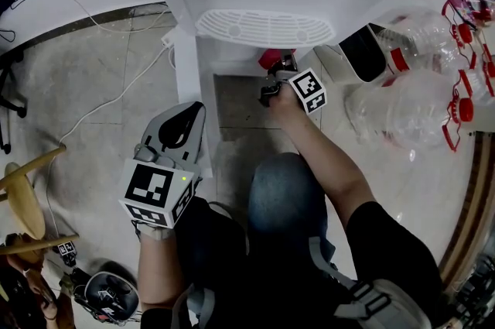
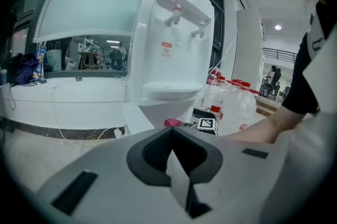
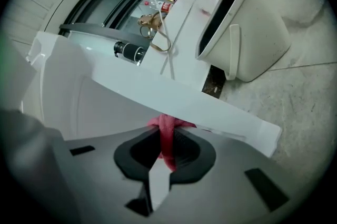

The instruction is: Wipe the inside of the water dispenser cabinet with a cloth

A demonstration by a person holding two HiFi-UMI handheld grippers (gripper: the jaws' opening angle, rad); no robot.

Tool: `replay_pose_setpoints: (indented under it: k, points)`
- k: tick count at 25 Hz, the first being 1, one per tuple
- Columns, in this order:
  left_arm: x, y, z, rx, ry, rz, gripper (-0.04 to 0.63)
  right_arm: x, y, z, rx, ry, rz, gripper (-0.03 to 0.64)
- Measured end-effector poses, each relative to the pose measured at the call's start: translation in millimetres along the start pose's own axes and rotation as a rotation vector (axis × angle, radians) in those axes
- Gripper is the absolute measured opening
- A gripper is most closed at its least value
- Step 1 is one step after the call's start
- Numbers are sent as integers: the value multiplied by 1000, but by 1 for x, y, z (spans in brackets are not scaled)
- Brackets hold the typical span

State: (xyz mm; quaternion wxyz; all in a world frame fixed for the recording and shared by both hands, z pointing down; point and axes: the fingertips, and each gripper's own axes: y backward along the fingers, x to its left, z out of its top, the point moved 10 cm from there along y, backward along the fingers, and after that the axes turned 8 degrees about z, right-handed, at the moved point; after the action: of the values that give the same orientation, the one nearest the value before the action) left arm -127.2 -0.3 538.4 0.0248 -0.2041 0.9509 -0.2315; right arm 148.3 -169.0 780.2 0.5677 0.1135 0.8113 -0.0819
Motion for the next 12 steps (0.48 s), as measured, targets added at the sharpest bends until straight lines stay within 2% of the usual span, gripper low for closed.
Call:
replay_pose_setpoints:
  k: [6, 12]
  points:
    - [-1, 0, 0, 2, -7, -5, 6, 21, 4, 6, -40, -26, 77, 46]
    - [-1, 0, 0, 1, -5, -8, 6, 49, 3, 15, -69, 31, 191, 46]
